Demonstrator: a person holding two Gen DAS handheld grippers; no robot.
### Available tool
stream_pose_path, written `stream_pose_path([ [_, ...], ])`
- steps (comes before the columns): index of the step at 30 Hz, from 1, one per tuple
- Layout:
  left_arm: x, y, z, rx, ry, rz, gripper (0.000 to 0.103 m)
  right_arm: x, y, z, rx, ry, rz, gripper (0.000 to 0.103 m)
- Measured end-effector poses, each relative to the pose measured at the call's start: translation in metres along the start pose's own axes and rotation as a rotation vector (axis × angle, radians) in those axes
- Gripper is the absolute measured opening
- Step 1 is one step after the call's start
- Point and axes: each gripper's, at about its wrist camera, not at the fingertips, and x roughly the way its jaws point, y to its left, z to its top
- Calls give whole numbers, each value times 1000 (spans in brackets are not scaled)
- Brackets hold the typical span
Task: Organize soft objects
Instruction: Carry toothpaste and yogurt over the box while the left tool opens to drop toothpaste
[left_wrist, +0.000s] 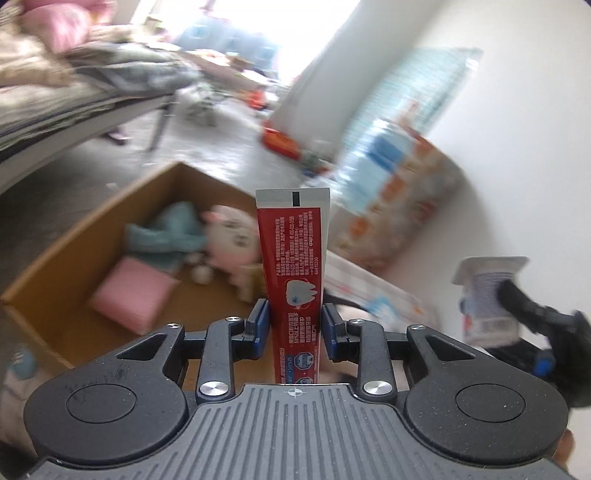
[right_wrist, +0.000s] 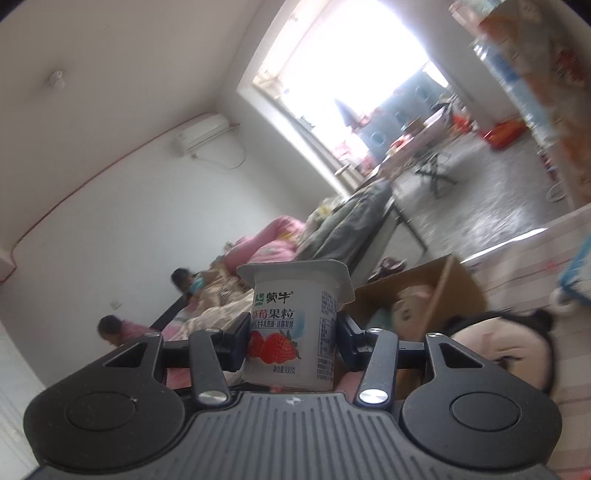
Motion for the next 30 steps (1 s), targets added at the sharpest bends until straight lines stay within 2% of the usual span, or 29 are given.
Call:
stream_pose_path([
  [5, 14, 34, 4, -86, -28, 161, 29, 71, 4, -12, 34, 115, 55, 51],
  [8, 19, 56, 4, -153, -18, 245, 29, 104, 4, -22, 54, 175, 77, 51],
  [10, 26, 69, 3, -202, -5, 298, 29, 121, 4, -28, 51, 202, 73, 51],
  [17, 41, 90, -3, -271, 18, 469, 30, 150, -1, -39, 46, 267, 49, 52],
  [20, 42, 95, -6, -302, 28, 491, 34, 151, -6, -38, 49, 279, 30, 52],
  [24, 31, 85, -4, -249, -42, 515, 37, 152, -11, -37, 54, 278, 9, 52],
  [30, 20, 80, 2, -228, -96, 498, 40, 149, -7, -31, 47, 268, -16, 52],
])
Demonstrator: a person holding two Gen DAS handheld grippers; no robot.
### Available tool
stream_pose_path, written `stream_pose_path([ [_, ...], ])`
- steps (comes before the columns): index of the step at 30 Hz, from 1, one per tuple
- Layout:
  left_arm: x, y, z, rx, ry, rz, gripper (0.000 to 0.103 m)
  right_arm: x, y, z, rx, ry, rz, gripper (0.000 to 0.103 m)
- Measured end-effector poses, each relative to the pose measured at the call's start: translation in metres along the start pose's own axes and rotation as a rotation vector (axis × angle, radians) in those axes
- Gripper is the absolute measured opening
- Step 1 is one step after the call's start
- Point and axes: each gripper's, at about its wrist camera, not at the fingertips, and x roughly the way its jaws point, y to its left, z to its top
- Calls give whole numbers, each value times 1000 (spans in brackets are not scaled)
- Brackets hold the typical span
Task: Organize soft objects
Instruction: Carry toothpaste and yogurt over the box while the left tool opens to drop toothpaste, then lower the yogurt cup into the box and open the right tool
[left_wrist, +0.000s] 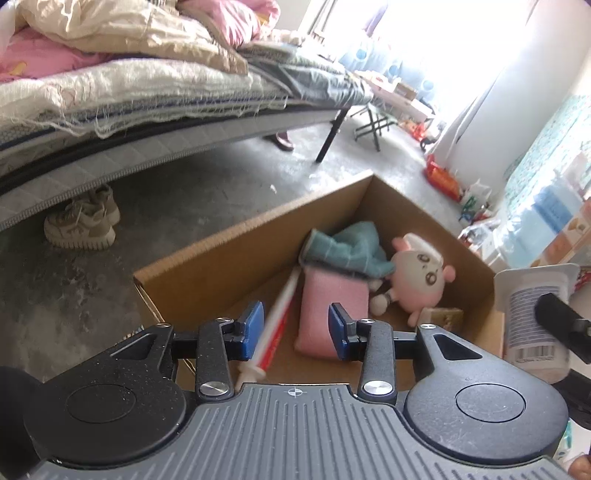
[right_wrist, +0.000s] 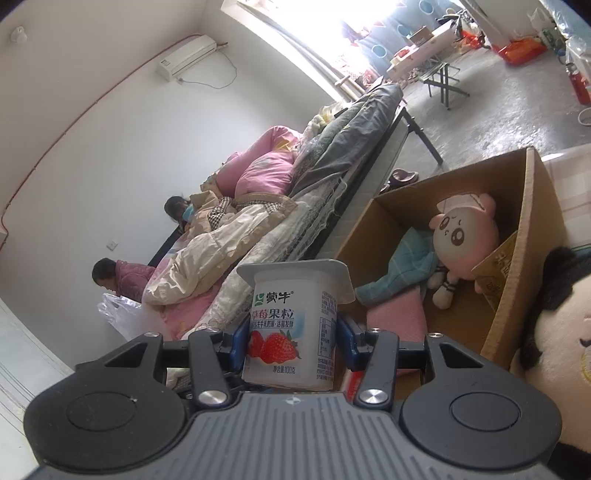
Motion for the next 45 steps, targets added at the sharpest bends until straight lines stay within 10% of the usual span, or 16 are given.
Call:
stream_pose_path([
  [13, -23, 14, 7, 28, -104, -52, 53, 36, 10, 18, -26, 91, -148, 52],
  [32, -22, 56, 23, -30, -132, -131, 56, 171, -27, 32, -102, 419, -633, 52],
  [45, -19, 66, 24, -53, -117, -148, 56, 186, -37, 42, -111, 461, -746, 61],
])
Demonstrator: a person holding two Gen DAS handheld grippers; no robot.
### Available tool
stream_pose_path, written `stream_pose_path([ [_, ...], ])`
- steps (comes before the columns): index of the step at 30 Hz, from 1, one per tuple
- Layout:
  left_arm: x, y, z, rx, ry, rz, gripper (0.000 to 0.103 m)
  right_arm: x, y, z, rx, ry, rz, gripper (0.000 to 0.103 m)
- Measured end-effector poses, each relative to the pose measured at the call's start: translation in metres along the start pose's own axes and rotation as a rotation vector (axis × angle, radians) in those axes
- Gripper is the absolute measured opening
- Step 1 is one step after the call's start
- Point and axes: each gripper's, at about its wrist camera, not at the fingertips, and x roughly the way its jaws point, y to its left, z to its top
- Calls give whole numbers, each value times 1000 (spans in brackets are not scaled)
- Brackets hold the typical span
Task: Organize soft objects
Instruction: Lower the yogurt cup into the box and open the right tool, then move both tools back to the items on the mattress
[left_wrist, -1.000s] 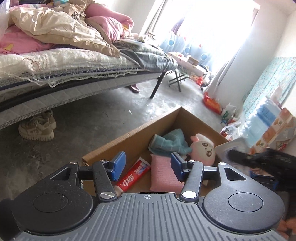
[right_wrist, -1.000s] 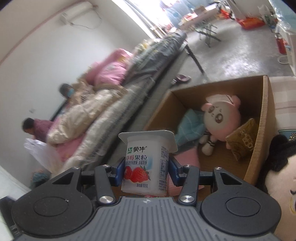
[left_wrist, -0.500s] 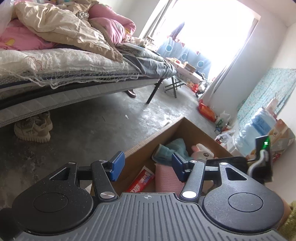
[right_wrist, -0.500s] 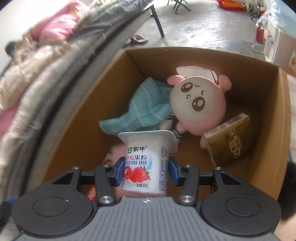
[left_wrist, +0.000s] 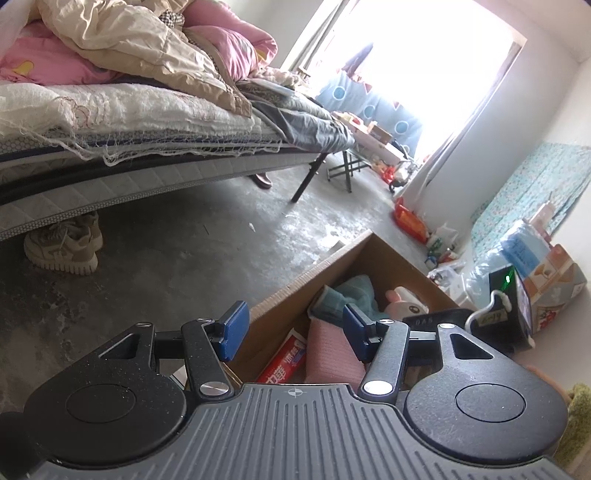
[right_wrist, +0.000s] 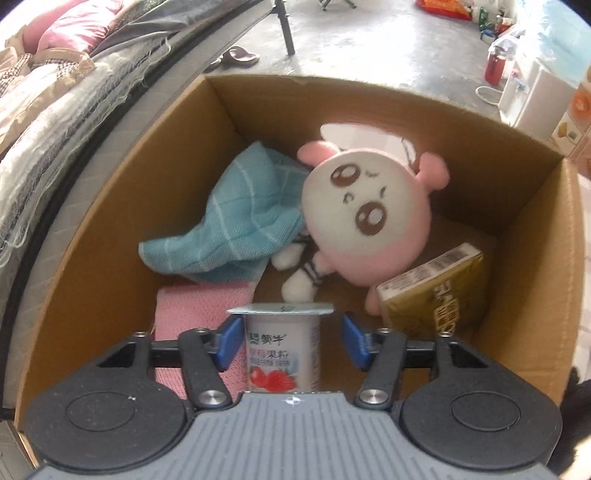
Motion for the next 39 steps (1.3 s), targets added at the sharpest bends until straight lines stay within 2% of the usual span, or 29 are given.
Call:
stream_pose_path([
  [3, 2, 0, -1, 3, 21, -13, 56, 5, 1, 5, -1, 25, 7, 65],
  [9, 2, 1, -3, 7, 35, -19, 56, 25, 1, 12, 28, 69, 36, 65],
  [14, 1, 3, -3, 7, 30, -14, 56, 21, -3, 6, 21, 16, 68, 58],
  [20, 0, 9, 0, -2, 21, -10, 56, -24, 22, -23, -235, -200, -31, 57],
  [23, 1, 10, -1, -7, 26, -5, 56, -26, 27, -32, -307, -149, -42, 58],
  [26, 1, 10, -1, -7, 28, -5, 56, -26, 24, -37, -294, -108, -30, 57],
  [34, -3, 5, -2, 10, 26, -6, 56, -65, 16, -48, -255, -186, 33, 57],
  [37, -4, 3, -2, 21, 30, -10, 56, -84, 11, -53, -223, -219, 85, 58],
  [39, -4, 0, -2, 33, 37, -13, 56, -100, 3, -59, -187, -240, 153, 60],
])
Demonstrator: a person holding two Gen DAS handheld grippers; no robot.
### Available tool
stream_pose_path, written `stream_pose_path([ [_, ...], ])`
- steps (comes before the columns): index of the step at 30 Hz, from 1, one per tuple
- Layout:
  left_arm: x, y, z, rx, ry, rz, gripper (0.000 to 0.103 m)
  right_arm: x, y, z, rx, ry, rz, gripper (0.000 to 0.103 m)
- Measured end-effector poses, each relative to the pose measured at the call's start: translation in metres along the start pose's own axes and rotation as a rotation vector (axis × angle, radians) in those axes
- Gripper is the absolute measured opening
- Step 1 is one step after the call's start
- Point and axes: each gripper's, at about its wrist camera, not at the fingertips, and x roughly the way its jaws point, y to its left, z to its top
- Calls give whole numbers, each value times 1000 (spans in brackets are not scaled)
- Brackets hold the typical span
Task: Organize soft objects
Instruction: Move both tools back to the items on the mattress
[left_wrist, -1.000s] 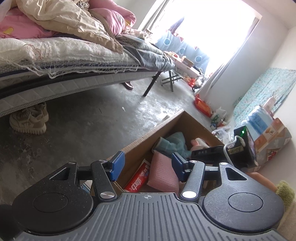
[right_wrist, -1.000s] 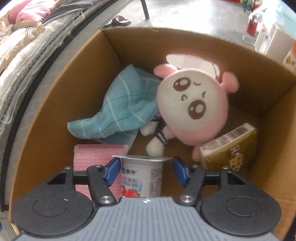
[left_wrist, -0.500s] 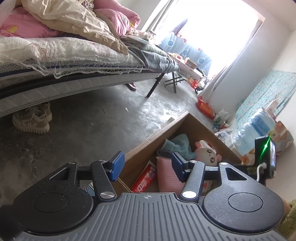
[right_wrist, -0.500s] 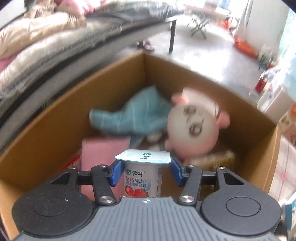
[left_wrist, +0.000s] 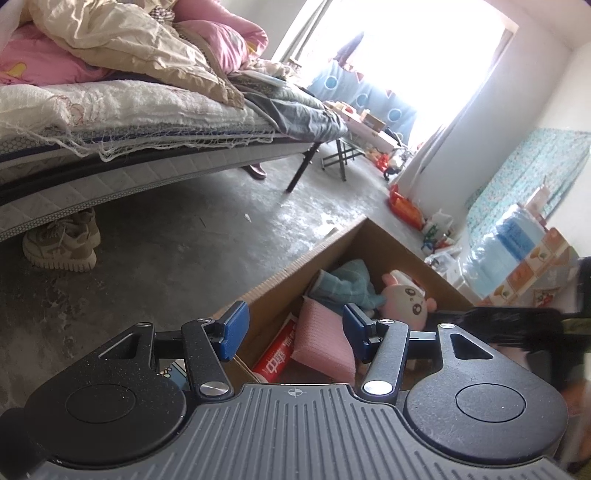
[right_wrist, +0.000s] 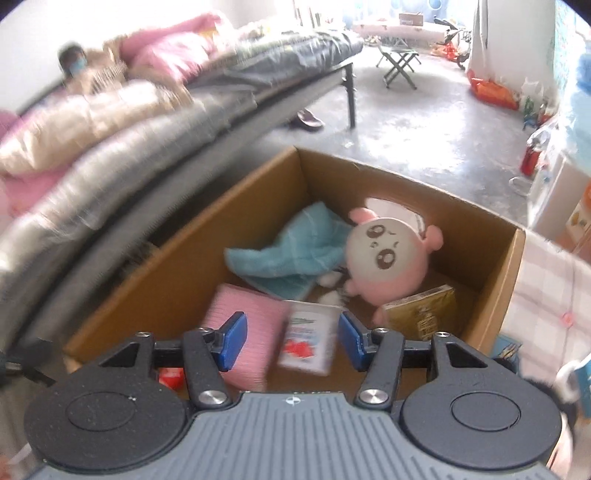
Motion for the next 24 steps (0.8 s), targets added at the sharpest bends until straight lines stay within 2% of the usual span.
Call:
stream_pose_path([
  [2, -2, -4, -2, 15, 9, -8, 57, -19, -4, -7, 49, -34, 60, 64],
  [5, -8, -13, -4, 61, 14, -28, 65, -54, -14, -28, 112, -95, 147, 68],
  [8, -17, -28, -9, 133, 18, -59, 80, -92, -25, -59, 155, -174, 203, 82],
  [10, -23, -40, -14, 178, 26, -93, 90, -117, -33, -84, 171, -234, 204, 90],
  [12, -28, -55, -21, 224, 40, -132, 96, -138, -41, -110, 196, -284, 186, 98],
  [20, -40, -125, -65, 429, 134, -322, 102, -188, -75, -218, 363, -398, 20, 99],
  [24, -38, -162, -90, 544, 187, -380, 103, -198, -100, -262, 462, -469, -73, 99],
])
